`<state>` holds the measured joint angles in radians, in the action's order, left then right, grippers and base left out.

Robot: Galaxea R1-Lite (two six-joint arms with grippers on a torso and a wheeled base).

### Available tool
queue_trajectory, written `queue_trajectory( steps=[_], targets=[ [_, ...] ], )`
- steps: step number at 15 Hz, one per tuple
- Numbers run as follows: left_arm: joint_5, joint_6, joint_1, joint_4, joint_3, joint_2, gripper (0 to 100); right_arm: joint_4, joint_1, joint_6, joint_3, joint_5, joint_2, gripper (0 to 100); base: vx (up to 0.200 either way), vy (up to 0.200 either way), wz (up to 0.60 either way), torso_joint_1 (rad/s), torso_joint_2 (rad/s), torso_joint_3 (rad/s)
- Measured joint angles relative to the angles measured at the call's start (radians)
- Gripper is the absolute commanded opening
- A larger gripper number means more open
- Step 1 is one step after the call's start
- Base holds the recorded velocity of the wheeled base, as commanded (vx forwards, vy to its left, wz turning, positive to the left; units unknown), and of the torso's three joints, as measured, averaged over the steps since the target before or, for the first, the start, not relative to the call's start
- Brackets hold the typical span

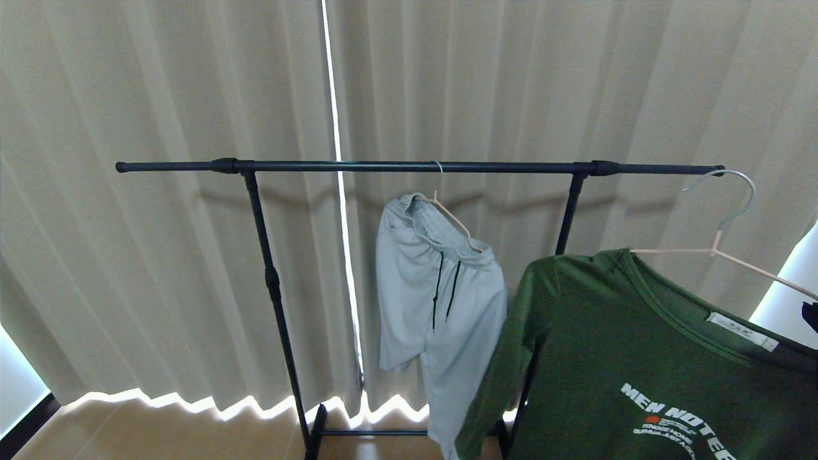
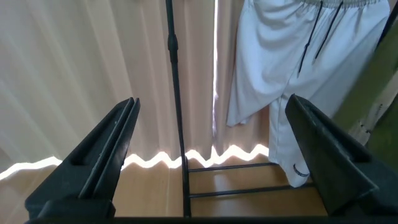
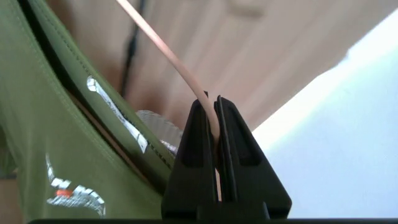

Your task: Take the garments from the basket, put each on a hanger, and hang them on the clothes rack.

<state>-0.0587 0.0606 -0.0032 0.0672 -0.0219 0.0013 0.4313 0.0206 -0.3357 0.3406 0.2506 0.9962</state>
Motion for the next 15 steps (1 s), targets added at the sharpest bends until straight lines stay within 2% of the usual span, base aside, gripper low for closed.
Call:
queue_trajectory(
  steps=[2,6,15],
  targets=[
    [-0.001,0.001,0.000,0.000,0.000,-0.001,100,0.002,0.063,-0.042,0.002,0.001,-0.001,0,0.000,0.000,0.00,0.000,0.00,0.000],
    [0.000,-0.001,0.000,0.000,0.000,-0.001,100,0.002,0.085,-0.057,0.010,0.001,0.000,0,0.000,0.000,0.00,0.000,0.00,0.000],
    [-0.004,-0.006,0.000,0.000,-0.001,-0.001,100,0.010,0.087,-0.057,0.019,-0.002,0.000,0,0.200,0.000,0.00,0.003,0.00,0.003]
  ],
)
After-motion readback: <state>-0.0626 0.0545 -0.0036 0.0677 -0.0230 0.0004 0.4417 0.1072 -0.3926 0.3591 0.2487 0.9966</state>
